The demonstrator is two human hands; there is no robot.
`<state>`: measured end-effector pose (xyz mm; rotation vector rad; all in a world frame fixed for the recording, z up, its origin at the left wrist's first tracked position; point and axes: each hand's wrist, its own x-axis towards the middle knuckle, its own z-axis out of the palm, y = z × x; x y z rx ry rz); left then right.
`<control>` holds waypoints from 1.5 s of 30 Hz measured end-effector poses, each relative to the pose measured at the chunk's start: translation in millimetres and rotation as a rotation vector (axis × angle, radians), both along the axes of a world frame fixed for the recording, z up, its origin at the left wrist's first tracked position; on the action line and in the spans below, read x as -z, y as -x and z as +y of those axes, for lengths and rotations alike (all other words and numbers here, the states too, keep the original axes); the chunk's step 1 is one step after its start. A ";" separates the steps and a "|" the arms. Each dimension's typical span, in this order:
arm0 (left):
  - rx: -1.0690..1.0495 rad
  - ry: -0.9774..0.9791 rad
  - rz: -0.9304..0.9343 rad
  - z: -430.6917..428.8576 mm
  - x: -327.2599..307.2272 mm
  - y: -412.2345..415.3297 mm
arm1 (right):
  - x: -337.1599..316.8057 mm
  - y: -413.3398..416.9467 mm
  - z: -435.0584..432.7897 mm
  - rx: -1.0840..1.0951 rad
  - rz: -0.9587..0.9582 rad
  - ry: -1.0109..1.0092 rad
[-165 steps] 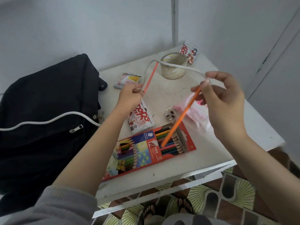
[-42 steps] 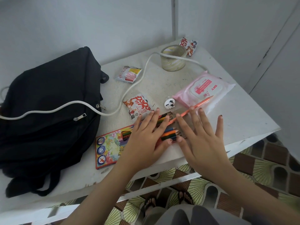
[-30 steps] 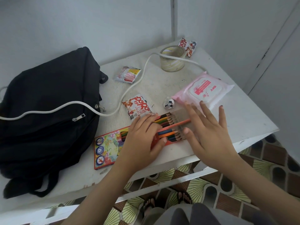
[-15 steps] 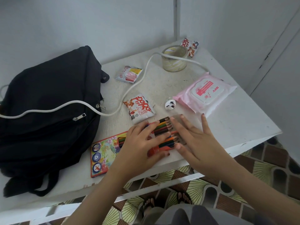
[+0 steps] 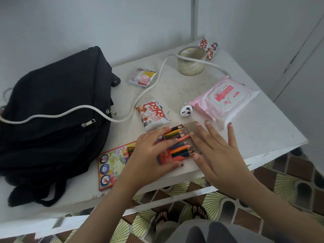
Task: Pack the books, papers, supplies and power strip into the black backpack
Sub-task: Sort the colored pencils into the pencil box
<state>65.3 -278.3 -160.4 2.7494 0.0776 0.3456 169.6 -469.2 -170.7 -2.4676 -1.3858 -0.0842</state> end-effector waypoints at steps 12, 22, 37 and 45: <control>-0.014 -0.046 0.049 -2.1 0.9 2.6 | -0.3 3.5 0.4 0.045 0.041 0.032; 0.035 -0.139 0.119 -2.9 -1.9 4.2 | -5.6 -2.5 -1.9 0.055 0.123 0.024; -0.120 0.030 0.101 4.1 -1.2 24.5 | -9.3 -16.6 -3.9 -0.161 0.155 -0.088; -0.089 0.260 0.151 14.8 -14.6 26.8 | -25.0 -33.4 2.2 -0.336 0.267 0.037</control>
